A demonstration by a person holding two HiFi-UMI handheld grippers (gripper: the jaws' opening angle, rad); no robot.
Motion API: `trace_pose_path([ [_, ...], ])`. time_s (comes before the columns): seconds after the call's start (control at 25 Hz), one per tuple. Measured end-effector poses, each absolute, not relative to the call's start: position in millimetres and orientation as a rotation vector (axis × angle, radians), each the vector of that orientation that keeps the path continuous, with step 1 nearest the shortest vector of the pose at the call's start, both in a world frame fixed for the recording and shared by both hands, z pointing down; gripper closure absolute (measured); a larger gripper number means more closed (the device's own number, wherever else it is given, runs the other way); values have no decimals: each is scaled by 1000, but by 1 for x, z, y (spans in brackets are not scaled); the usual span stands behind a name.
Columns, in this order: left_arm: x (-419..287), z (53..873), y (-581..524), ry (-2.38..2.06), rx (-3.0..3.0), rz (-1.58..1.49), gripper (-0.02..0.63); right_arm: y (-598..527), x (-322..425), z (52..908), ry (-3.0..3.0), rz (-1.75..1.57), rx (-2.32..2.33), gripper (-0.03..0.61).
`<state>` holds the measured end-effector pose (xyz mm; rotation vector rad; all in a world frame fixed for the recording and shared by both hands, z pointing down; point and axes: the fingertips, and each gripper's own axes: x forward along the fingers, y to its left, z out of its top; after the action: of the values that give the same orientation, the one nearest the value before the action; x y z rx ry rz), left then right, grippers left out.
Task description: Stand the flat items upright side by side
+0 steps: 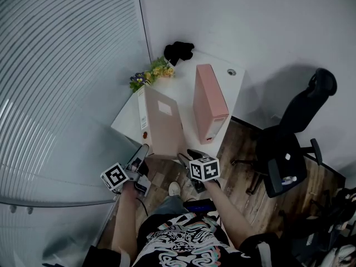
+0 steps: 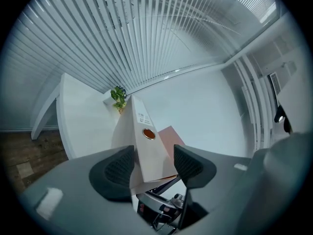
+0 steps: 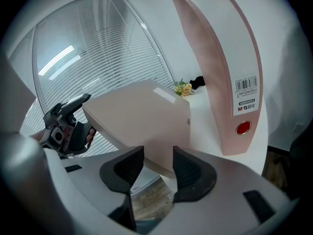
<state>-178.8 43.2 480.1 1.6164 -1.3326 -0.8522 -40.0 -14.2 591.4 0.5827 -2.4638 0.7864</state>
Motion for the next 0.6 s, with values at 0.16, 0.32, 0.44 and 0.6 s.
trace_pose_path([
  [0.16,-178,485,41,-1425,1641,-707,377,-17,-40,593,-2456,797,594,408],
  [0.32,-166,471,32,-1392,1718,-703,377,-20,-38,592,-2453,799,601,411],
  [0.44,-160,463,29,-1371,1748,-721,388,-16,-40,594,-2446,797,590,410],
  [0.6,-146,465,25,-1357,1764,-676,407,-11,-42,599,-2421,825,548,378],
])
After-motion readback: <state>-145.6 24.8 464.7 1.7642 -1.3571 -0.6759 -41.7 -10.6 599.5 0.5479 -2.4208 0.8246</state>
